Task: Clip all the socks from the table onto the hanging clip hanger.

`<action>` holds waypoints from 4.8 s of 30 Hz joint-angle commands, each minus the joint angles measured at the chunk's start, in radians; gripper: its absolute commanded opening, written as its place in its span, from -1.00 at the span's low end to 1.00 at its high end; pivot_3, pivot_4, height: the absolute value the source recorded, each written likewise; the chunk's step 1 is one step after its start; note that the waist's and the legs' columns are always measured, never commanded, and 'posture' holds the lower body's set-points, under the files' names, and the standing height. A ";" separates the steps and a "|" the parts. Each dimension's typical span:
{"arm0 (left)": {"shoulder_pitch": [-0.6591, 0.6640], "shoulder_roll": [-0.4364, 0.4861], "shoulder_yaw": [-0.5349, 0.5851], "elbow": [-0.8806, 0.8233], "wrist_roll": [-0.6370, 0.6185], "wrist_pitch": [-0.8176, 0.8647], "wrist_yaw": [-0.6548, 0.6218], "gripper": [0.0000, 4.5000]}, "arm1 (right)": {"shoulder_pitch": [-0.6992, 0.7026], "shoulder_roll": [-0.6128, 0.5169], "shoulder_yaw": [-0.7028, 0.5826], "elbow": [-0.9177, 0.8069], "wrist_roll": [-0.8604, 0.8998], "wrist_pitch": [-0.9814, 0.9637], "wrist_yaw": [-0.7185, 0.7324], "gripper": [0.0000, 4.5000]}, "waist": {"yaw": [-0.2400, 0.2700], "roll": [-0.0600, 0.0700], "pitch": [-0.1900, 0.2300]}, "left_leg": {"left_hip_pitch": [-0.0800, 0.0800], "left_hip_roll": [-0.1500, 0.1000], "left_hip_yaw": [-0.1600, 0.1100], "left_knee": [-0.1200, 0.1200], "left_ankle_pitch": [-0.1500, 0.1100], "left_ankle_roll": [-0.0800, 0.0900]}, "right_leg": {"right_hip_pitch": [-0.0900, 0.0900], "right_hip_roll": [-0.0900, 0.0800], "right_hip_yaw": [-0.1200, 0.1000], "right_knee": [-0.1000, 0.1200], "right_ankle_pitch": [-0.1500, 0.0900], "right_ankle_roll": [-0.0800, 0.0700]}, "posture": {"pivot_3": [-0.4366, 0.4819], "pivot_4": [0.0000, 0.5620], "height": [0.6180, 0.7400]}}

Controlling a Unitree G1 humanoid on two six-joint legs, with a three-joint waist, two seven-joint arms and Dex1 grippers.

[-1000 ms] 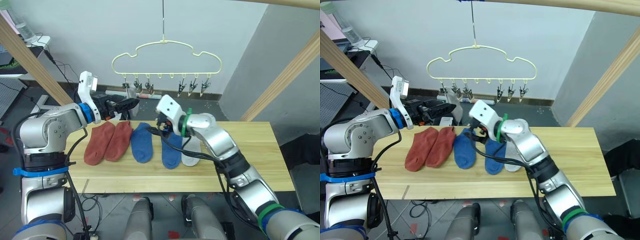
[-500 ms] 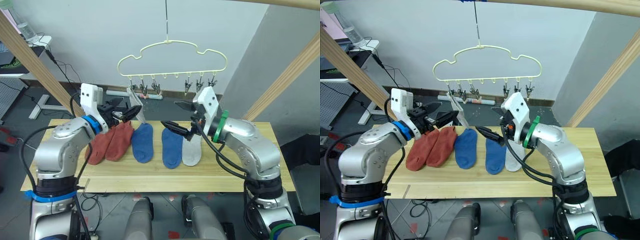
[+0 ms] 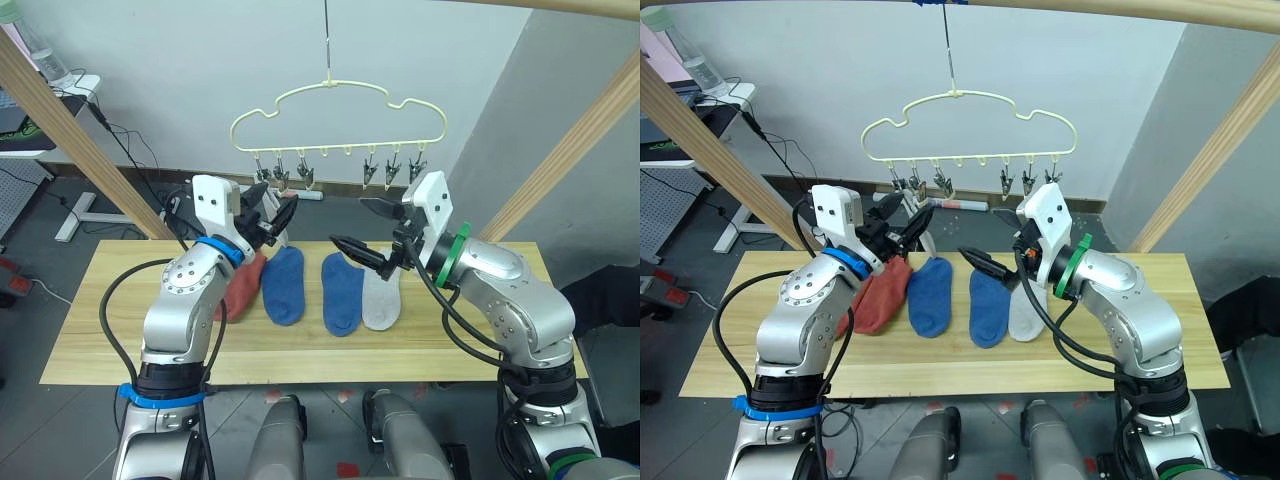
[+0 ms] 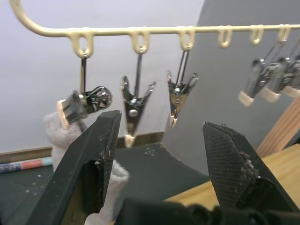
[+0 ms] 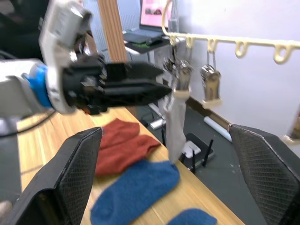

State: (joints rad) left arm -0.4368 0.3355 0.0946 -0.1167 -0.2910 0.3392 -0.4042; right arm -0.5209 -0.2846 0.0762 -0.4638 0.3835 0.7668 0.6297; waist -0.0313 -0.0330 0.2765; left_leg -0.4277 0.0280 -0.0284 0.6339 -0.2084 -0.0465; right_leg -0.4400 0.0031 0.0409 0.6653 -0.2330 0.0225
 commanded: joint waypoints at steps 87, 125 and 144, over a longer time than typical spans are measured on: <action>-0.232 -0.063 0.002 0.354 0.068 -0.279 0.023 -0.74 | 0.001 -0.079 0.041 -0.075 0.102 -0.049 -0.086 1.00 | -0.003 0.000 0.000 | -0.004 0.000 0.000 0.011 0.000 0.000 | 0.001 0.004 0.000 0.001 0.005 0.002 | -0.17 -0.09 1.00; -0.258 -0.059 0.020 0.401 0.123 -0.328 0.100 0.51 | 0.012 -0.090 0.053 -0.076 0.099 -0.056 -0.105 1.00 | -0.002 0.000 0.000 | -0.004 0.000 -0.001 0.012 0.000 0.000 | 0.001 0.004 0.000 0.002 0.005 0.002 | -0.19 -0.10 1.00; -0.262 -0.069 0.012 0.412 0.118 -0.339 0.083 -0.62 | 0.018 -0.089 0.049 -0.080 0.103 -0.053 -0.113 1.00 | -0.003 0.000 0.000 | -0.004 0.000 0.000 0.012 0.000 0.000 | 0.001 0.004 0.000 0.002 0.005 0.002 | -0.20 -0.08 1.00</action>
State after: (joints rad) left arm -0.6824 0.2681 0.1033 0.3251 -0.1720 0.0149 -0.3180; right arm -0.5022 -0.3733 0.1397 -0.5037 0.4835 0.7285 0.5207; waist -0.0341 -0.0331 0.2764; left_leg -0.4313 0.0283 -0.0288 0.6456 -0.2085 -0.0463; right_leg -0.4395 0.0067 0.0413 0.6669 -0.2280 0.0242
